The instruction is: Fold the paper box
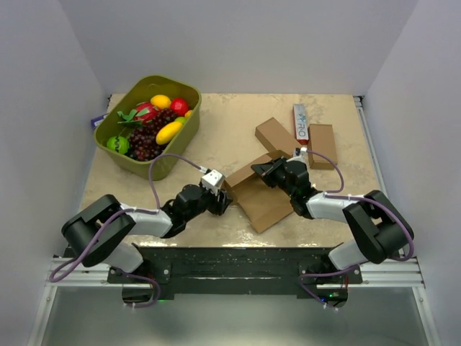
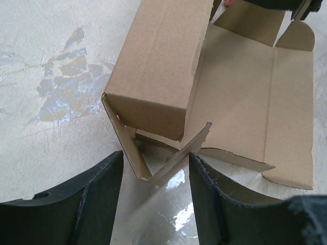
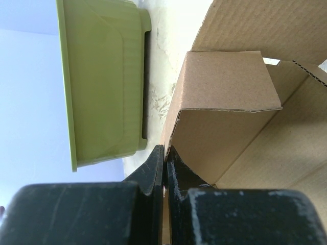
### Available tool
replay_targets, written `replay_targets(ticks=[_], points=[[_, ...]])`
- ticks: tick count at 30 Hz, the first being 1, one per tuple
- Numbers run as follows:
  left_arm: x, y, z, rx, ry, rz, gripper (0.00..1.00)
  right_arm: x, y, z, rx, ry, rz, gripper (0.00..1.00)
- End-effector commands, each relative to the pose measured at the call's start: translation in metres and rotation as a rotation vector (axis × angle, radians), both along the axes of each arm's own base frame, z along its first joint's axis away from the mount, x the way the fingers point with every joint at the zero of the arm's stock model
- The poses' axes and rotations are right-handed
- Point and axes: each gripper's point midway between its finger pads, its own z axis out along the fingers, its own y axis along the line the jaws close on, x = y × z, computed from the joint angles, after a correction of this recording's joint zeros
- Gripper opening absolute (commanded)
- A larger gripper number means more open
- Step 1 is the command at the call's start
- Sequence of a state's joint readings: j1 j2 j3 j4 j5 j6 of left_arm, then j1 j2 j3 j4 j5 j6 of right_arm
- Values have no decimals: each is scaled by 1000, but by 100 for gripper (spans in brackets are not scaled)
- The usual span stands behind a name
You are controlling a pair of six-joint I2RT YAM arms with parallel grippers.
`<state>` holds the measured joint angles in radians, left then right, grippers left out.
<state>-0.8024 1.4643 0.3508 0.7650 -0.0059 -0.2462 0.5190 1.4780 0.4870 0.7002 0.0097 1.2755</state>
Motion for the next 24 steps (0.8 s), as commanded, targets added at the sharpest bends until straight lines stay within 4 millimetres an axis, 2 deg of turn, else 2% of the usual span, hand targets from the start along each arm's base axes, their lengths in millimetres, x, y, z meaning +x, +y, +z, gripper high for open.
replay_targets(ticks=[1,7,10,19,24], points=[[14,-14,28,-109,-47,60,57,0,-1,-3,-37,-13,-7,0],[14,-24,31,-125,-49,78,57,-1,0,-4,-33,-13,-4,0],[18,-21,31,-138,-37,130,55,-2,-1,-3,-32,-14,-9,0],[32,3,24,-97,-30,294,49,-3,-3,-3,-33,-14,-17,0],[33,6,21,-76,-32,322,48,-3,-3,-5,-32,-10,-18,0]])
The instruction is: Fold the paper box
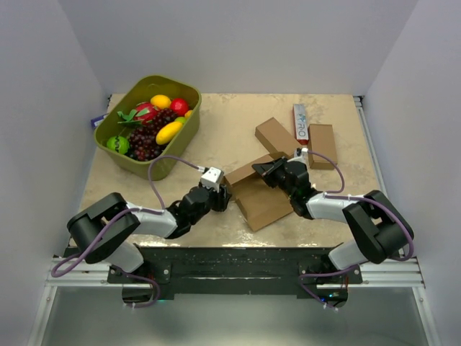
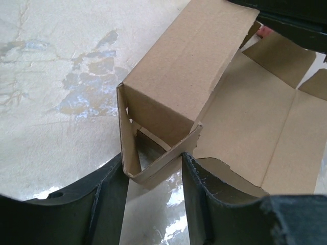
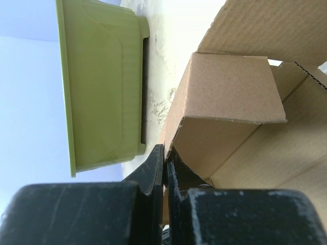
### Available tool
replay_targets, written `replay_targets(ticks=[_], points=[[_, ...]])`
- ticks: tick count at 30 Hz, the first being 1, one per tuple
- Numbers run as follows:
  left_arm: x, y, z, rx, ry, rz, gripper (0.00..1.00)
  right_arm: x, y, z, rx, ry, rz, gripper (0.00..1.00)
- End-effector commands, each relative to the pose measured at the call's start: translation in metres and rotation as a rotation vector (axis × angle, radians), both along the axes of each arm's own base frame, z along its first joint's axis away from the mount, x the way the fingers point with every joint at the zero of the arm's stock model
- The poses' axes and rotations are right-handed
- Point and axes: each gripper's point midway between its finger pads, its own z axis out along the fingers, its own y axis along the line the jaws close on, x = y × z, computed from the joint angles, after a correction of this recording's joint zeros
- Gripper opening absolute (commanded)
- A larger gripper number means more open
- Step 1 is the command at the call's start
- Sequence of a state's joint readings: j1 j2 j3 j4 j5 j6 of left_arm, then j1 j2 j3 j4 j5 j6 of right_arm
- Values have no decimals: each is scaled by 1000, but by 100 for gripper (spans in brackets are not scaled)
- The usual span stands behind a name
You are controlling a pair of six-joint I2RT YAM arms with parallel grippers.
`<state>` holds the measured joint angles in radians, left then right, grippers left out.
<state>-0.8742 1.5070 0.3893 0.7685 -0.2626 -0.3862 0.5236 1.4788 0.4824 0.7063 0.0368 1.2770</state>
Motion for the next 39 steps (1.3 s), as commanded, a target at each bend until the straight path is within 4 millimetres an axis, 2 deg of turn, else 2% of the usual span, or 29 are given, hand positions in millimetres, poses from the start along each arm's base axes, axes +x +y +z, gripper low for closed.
replay_targets(ticks=[1,10,18,28,35,38,39], points=[[20,5,22,-23,-62,125,48,-5,0,-4,-26,-5,4,0],[19,-20,21,-31,-47,130,45,-7,-1,-6,-22,0,-12,0],[26,-23,22,-57,-44,182,44,-14,-2,-9,-15,9,-31,0],[33,-9,9,25,-62,269,36,-22,-6,-3,17,10,-75,0],[36,-7,23,17,-155,291,36,-25,-4,0,9,16,-77,0],[35,-5,26,20,-179,293,30,-26,-4,-4,3,24,-72,0],[35,-5,28,20,-187,289,28,-25,-3,-2,3,18,-66,6]])
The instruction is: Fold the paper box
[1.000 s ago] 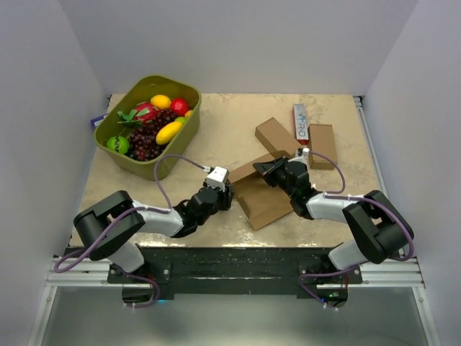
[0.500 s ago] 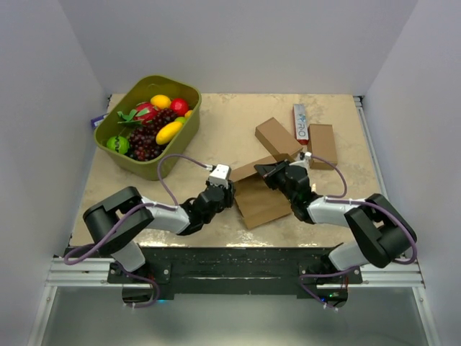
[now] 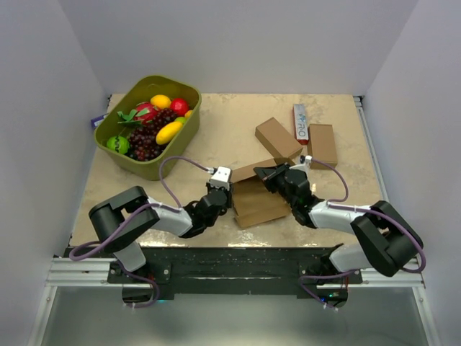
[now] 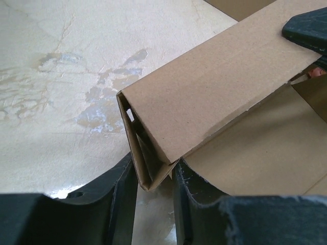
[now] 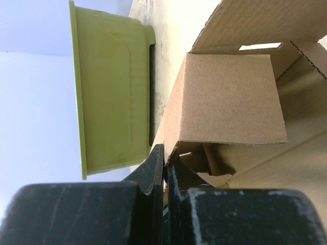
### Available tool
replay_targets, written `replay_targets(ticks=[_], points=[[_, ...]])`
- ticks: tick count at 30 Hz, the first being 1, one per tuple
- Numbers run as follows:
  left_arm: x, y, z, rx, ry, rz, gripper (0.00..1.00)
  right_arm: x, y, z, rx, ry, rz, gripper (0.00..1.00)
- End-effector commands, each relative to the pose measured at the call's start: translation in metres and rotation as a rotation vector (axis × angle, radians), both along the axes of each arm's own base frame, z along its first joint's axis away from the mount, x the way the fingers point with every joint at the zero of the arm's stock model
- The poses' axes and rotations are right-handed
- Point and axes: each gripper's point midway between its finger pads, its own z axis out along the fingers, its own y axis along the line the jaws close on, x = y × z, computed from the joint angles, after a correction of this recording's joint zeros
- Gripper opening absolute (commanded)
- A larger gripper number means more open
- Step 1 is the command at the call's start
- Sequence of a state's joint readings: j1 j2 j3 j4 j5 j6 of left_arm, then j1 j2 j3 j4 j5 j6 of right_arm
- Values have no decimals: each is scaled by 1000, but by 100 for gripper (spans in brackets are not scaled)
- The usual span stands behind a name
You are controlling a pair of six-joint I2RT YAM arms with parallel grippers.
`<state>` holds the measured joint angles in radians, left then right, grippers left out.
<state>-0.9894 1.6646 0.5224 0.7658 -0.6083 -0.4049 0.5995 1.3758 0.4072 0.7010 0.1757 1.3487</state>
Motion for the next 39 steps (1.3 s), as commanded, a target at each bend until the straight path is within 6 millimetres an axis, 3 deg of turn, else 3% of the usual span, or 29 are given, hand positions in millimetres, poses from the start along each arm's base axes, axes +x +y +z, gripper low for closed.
replay_targets(ticks=[1,2,3,9,15,16,17,18,19,21,23,24,27,32,39], points=[[14,5,33,-34,-136,57,27,-7,3,-11,-33,26,25,10],[13,2,34,-27,-144,30,26,-7,5,-10,-32,25,32,16],[12,2,35,-24,-151,19,22,-7,6,-9,-32,19,41,28],[7,-3,44,26,-181,-70,6,-18,11,-3,-63,-9,114,60],[8,6,31,89,-111,-159,3,-34,-4,25,-203,-102,164,79],[6,9,26,88,-80,-171,3,-39,-10,20,-255,-79,174,81],[4,6,23,76,-56,-219,3,-41,-13,34,-275,-118,175,83],[9,13,21,79,-38,-210,3,-39,-16,46,-342,-162,187,85],[9,15,20,98,-21,-224,3,-44,-23,38,-409,-125,206,85],[10,17,17,124,11,-263,3,-43,-26,61,-513,-196,242,87],[7,13,14,173,56,-334,3,-50,-27,62,-607,-200,324,87],[9,15,12,186,71,-342,3,-47,-26,81,-683,-282,364,86],[5,20,8,228,109,-374,3,-56,-26,94,-795,-368,469,81],[1,30,15,202,121,-392,4,-48,-55,84,-969,-337,399,83],[2,35,16,195,184,-458,4,-55,-56,45,-1020,-289,457,79]])
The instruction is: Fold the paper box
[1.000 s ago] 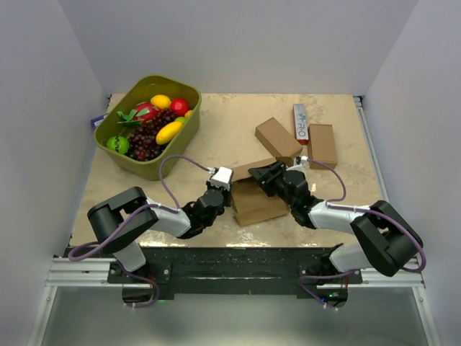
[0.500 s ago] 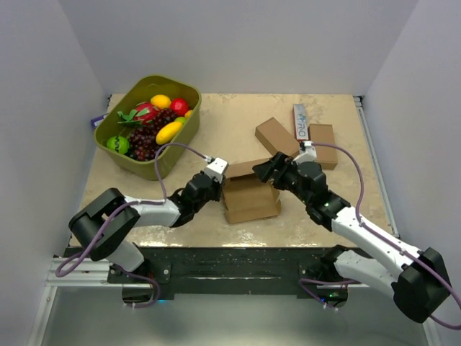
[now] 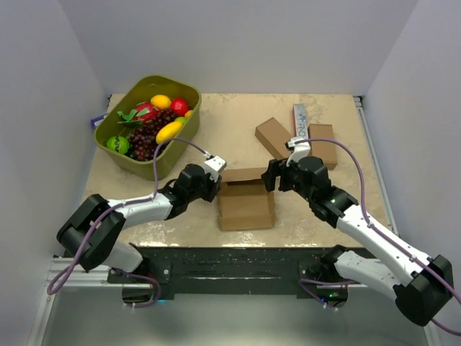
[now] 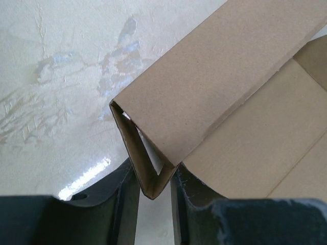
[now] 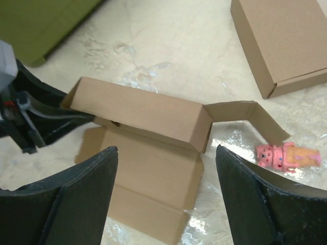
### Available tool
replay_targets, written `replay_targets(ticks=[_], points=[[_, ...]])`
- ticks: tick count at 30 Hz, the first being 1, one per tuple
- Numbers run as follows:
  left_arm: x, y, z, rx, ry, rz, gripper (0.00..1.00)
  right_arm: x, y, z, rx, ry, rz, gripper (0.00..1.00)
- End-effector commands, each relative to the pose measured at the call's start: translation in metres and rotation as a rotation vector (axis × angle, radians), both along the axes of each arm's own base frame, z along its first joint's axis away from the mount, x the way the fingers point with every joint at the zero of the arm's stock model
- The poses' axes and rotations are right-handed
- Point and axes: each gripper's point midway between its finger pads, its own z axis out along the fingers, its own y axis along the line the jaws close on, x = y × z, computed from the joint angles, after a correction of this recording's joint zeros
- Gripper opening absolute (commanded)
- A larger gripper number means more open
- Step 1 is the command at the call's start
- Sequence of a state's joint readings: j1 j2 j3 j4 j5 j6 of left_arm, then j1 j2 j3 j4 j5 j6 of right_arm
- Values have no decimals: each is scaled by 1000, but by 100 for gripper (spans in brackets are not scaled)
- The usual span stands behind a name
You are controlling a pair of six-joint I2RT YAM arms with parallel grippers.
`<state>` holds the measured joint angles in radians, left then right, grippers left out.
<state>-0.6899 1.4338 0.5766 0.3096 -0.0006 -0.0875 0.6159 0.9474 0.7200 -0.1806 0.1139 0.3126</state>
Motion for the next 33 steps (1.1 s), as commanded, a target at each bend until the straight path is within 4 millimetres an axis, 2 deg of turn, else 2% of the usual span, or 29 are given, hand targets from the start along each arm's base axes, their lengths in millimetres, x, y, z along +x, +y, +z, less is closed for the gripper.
replay_targets(ticks=[1,5,9,12,13,18,21,28,33], points=[[1,-4,10,1,37,-83,4,-5,-9,-27,-99,12,4,79],[3,-2,5,19,69,-88,4,-8,-5,-41,-121,15,14,78],[9,2,3,35,96,-48,4,-3,-3,-47,-137,18,-33,76],[12,1,4,39,112,-43,4,-2,1,-60,-158,43,-58,73],[13,1,4,41,115,-41,4,2,-1,-57,-166,33,-94,72],[17,1,3,53,134,-40,4,8,1,-67,-171,53,-140,68],[16,1,1,56,137,-47,4,12,-2,-72,-178,57,-182,64],[16,-1,0,55,143,-58,3,27,-7,-75,-147,-5,-276,44],[16,-1,0,55,142,-60,3,35,-3,-75,-138,-34,-287,42]])
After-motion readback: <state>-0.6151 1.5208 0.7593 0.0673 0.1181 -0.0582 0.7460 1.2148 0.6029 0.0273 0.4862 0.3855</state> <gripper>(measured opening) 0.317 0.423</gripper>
